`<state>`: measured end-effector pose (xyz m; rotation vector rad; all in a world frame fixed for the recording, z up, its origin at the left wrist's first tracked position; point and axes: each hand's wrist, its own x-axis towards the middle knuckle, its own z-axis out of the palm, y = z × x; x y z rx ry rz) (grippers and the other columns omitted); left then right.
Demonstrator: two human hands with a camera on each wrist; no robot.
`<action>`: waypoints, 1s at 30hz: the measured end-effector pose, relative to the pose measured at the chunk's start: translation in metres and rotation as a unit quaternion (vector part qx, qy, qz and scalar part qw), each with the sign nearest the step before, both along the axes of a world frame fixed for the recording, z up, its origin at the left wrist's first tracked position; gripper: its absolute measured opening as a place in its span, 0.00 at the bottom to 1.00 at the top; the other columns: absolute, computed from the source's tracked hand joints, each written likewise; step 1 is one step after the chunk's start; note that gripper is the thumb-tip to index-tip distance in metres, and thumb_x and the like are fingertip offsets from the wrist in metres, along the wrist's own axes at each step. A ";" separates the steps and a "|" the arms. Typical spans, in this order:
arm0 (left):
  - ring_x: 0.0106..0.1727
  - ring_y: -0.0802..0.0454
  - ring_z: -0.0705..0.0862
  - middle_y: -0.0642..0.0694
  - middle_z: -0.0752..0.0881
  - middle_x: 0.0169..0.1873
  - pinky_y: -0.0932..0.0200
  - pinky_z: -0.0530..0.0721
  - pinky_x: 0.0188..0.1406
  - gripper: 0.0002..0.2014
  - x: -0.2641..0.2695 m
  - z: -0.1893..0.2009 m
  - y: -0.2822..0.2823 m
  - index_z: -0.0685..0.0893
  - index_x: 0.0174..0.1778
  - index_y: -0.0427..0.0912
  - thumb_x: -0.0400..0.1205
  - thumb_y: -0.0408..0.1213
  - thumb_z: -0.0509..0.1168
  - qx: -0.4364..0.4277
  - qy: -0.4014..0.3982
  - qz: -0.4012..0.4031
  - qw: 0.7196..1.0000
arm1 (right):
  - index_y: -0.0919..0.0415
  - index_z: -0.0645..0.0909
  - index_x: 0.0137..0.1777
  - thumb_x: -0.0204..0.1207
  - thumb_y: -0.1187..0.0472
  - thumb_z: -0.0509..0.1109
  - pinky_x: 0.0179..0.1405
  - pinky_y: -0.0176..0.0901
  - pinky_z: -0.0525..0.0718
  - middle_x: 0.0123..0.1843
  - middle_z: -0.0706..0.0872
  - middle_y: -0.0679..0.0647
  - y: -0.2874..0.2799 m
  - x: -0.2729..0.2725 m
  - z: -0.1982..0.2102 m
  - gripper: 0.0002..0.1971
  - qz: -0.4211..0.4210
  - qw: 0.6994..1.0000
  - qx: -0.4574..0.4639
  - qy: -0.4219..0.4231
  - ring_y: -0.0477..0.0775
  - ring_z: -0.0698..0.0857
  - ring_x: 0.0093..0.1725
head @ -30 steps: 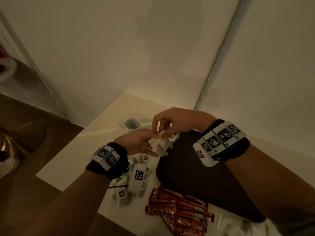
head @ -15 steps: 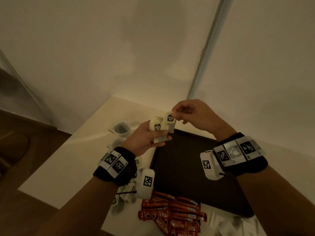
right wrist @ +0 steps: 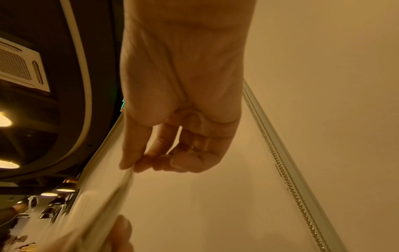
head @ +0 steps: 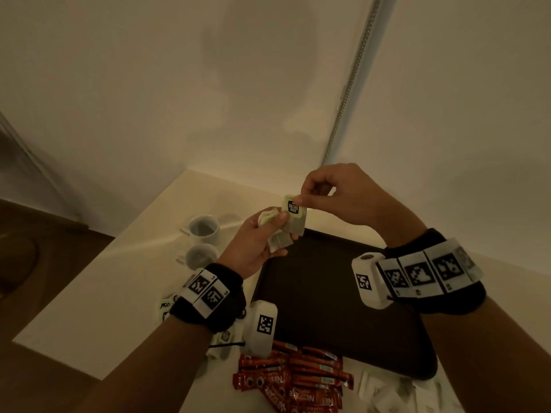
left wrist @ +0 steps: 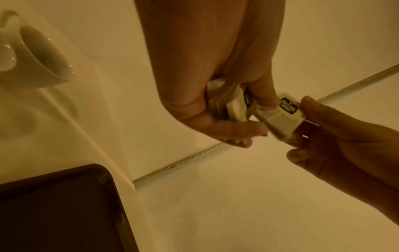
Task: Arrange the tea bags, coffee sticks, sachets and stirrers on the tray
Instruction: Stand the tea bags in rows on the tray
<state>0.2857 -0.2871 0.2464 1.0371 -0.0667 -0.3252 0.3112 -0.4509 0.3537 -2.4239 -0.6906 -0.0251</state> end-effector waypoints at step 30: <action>0.37 0.54 0.87 0.48 0.88 0.38 0.64 0.81 0.23 0.13 0.004 0.009 -0.013 0.83 0.49 0.45 0.75 0.49 0.66 0.025 -0.057 0.058 0.996 | 0.52 0.84 0.35 0.75 0.51 0.71 0.42 0.35 0.79 0.35 0.84 0.40 -0.004 0.001 -0.024 0.09 -0.054 0.996 0.069 0.015 0.40 0.82 0.38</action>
